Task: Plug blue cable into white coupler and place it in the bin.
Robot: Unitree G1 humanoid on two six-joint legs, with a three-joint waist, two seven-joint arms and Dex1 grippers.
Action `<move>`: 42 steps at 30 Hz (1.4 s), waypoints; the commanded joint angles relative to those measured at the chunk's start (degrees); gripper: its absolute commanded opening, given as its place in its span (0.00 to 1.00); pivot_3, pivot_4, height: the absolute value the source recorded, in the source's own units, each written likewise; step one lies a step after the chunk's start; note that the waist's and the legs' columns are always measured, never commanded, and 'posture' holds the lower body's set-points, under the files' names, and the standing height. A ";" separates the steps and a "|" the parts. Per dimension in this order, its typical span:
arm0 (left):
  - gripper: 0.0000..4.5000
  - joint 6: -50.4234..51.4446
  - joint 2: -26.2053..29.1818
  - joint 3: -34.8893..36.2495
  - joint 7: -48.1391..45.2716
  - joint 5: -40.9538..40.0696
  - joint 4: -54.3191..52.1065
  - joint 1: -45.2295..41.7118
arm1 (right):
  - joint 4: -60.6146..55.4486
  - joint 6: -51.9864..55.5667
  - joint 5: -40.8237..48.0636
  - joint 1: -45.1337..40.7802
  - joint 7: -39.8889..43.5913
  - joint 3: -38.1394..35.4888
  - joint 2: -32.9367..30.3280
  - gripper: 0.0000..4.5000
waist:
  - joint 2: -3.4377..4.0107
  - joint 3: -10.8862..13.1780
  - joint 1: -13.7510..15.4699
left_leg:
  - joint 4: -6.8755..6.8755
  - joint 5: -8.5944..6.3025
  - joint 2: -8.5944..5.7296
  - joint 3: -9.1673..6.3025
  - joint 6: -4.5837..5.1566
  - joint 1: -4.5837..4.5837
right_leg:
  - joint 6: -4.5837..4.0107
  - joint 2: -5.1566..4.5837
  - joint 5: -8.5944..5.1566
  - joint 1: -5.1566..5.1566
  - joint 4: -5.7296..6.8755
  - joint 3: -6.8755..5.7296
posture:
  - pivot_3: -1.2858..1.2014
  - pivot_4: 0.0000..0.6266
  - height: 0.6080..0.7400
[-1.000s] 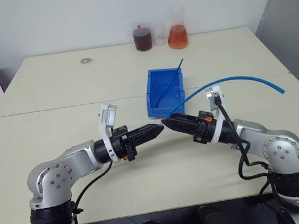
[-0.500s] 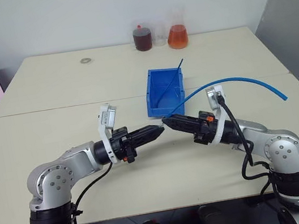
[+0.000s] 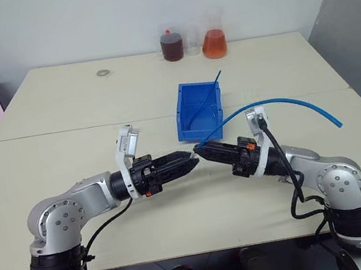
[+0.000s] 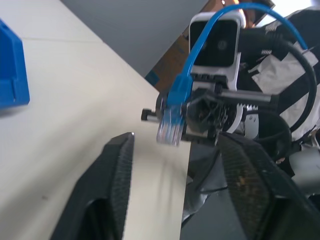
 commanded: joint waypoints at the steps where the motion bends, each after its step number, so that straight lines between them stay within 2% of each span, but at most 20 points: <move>1: 0.84 -1.07 2.69 1.55 -1.66 0.27 -3.19 2.76 | -0.43 -2.43 -1.32 -0.50 1.05 -0.46 -0.30 0.04 | 0.00 0.00 -0.01 | 0.00 0.00 0.01 0.00 0.00 -0.01 | 0.00 0.00 0.00 0.00 0.00 0.00 | 0.52 0.24 1.00; 5: 0.99 -3.07 4.60 3.48 -1.29 1.61 -3.79 6.75 | 0.32 -3.78 -2.85 -0.79 0.92 -1.02 -0.51 0.04 | 0.02 0.02 0.00 | -0.02 0.00 0.03 0.00 0.00 -0.02 | 0.00 -0.01 0.00 -0.04 -0.01 0.04 | 0.52 0.24 1.00; 9: 1.00 -9.58 2.96 5.82 4.50 8.70 -2.29 9.84 | 1.05 -5.06 -3.96 -0.94 0.73 -1.98 -0.96 0.04 | 0.02 0.02 0.04 | -0.02 0.00 0.06 -0.01 0.00 -0.02 | 0.00 -0.03 0.00 -0.06 0.00 0.06 | 0.52 0.24 1.00; 10: 1.00 -11.75 2.14 6.08 6.78 11.42 -1.54 10.00 | 1.17 -5.25 -4.12 -0.93 0.73 -2.15 -1.16 0.04 | 0.03 0.02 0.06 | -0.01 0.00 0.05 0.00 0.00 -0.06 | 0.00 -0.03 0.00 -0.08 0.00 0.02 | 0.52 0.24 1.00; 13: 1.00 -24.66 -0.72 2.88 18.65 29.25 2.52 9.43 | 1.44 -5.94 -5.13 -0.70 1.10 -2.26 -2.12 0.04 | 0.03 0.04 0.20 | 0.00 0.00 0.06 -0.01 0.00 -0.08 | 0.00 -0.08 0.00 -0.08 -0.02 0.02 | 0.52 0.24 1.00; 14: 1.00 -27.20 -1.84 2.26 21.56 32.90 3.45 9.19 | 1.47 -6.07 -5.41 -0.63 1.24 -2.24 -2.34 0.04 | 0.03 0.04 0.24 | -0.01 0.00 0.02 -0.01 0.00 -0.06 | 0.00 -0.08 0.00 -0.07 -0.01 0.04 | 0.52 0.24 1.00; 19: 1.00 -31.77 -7.70 -1.63 31.87 44.02 5.88 8.60 | 1.24 -6.27 -5.35 -0.64 0.82 -2.28 -1.81 0.04 | 0.02 0.04 0.25 | -0.01 0.00 0.04 0.01 0.00 -0.19 | 0.00 -0.13 0.01 -0.10 -0.08 0.02 | 0.52 0.24 1.00; 22: 1.00 -31.78 -10.93 -2.79 35.51 47.62 8.93 5.99 | 0.93 -6.25 -5.27 -1.01 0.44 -2.22 -1.33 0.04 | 0.00 0.03 0.28 | 0.00 0.00 0.03 0.02 0.00 -0.23 | 0.03 -0.15 0.02 -0.11 -0.09 0.02 | 0.52 0.24 1.00; 28: 1.00 -29.88 -13.55 -3.51 39.32 52.16 16.83 -2.62 | 0.20 -6.02 -5.48 -1.20 0.49 -1.76 -1.38 0.04 | -0.02 0.03 0.26 | 0.04 0.00 0.00 0.04 0.01 -0.22 | 0.06 -0.06 0.05 -0.11 0.00 -0.07 | 0.52 0.24 1.00; 35: 1.00 -26.90 -13.31 -3.14 39.30 54.60 27.71 -13.79 | -0.29 -5.95 -5.34 -1.53 0.12 -1.76 -1.36 0.04 | -0.03 0.02 0.13 | 0.03 0.00 -0.04 0.06 0.00 -0.26 | 0.06 -0.05 0.05 -0.12 -0.04 -0.06 | 0.52 0.24 1.00; 42: 1.00 -28.32 -12.98 -2.62 38.61 56.03 35.36 -19.14 | -0.77 -5.97 -5.18 -1.18 -0.31 -1.84 -1.54 0.04 | -0.03 0.02 0.15 | 0.02 0.00 -0.02 0.05 0.00 -0.26 | 0.06 -0.05 0.05 -0.12 -0.03 -0.09 | 0.52 0.24 1.00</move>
